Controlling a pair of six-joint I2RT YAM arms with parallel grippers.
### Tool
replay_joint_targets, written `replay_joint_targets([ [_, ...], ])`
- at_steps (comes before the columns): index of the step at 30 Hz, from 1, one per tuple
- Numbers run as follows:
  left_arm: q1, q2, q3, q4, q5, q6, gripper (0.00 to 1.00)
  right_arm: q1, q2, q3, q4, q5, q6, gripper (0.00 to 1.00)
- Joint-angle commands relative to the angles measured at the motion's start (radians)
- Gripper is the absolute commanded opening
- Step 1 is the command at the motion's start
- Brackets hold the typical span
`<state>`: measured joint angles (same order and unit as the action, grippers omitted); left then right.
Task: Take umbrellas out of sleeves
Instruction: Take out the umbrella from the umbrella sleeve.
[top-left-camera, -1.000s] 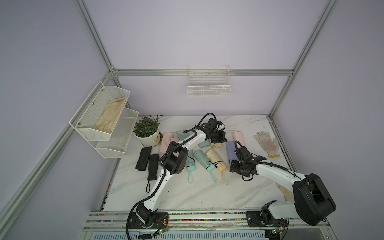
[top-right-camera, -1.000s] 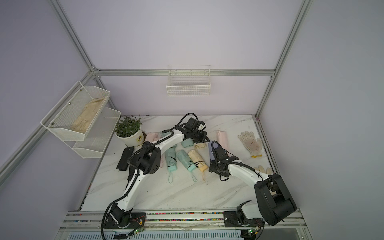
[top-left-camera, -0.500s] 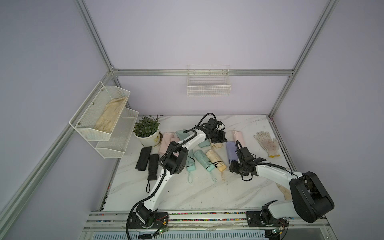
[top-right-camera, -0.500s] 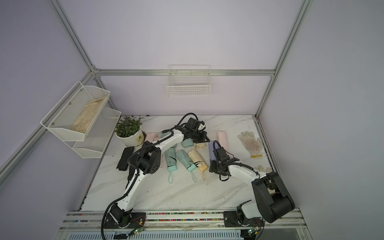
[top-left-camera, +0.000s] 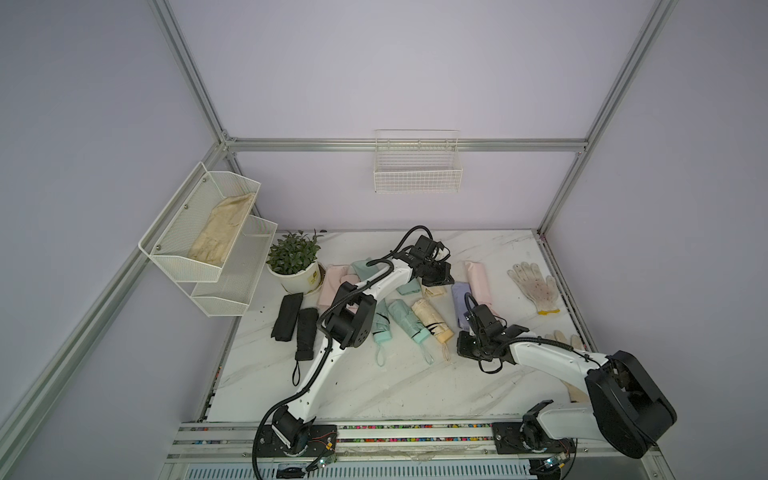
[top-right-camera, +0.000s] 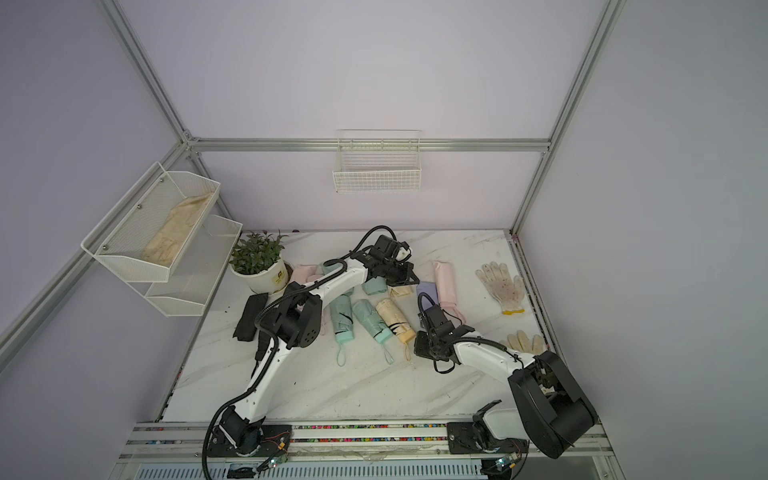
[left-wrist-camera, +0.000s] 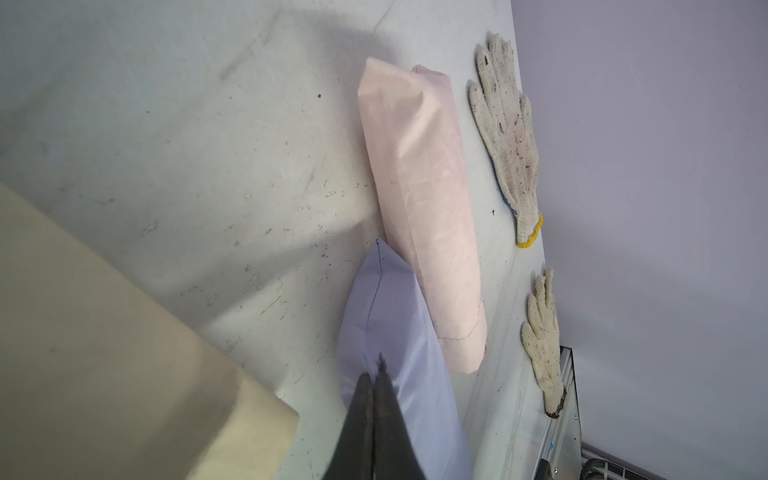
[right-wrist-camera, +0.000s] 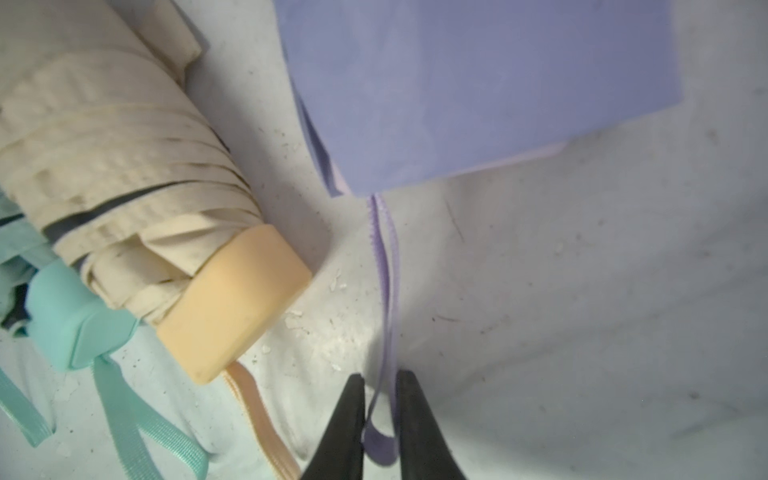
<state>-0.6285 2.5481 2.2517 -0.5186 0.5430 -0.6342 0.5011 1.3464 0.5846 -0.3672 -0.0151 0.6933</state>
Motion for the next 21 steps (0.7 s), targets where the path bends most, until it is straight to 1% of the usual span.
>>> replay_joint_targets([
  [1,0.005,-0.080,-0.011,0.018,0.022,0.018,0.00,0.004,0.002,-0.011,-0.023,0.030,0.029,0.01],
  [6,0.007,-0.081,-0.010,0.019,0.021,0.016,0.00,0.004,-0.008,-0.003,-0.036,0.018,0.027,0.00],
  [21,0.012,-0.064,0.018,0.017,0.023,0.015,0.00,0.005,-0.117,-0.048,-0.046,-0.069,0.047,0.00],
])
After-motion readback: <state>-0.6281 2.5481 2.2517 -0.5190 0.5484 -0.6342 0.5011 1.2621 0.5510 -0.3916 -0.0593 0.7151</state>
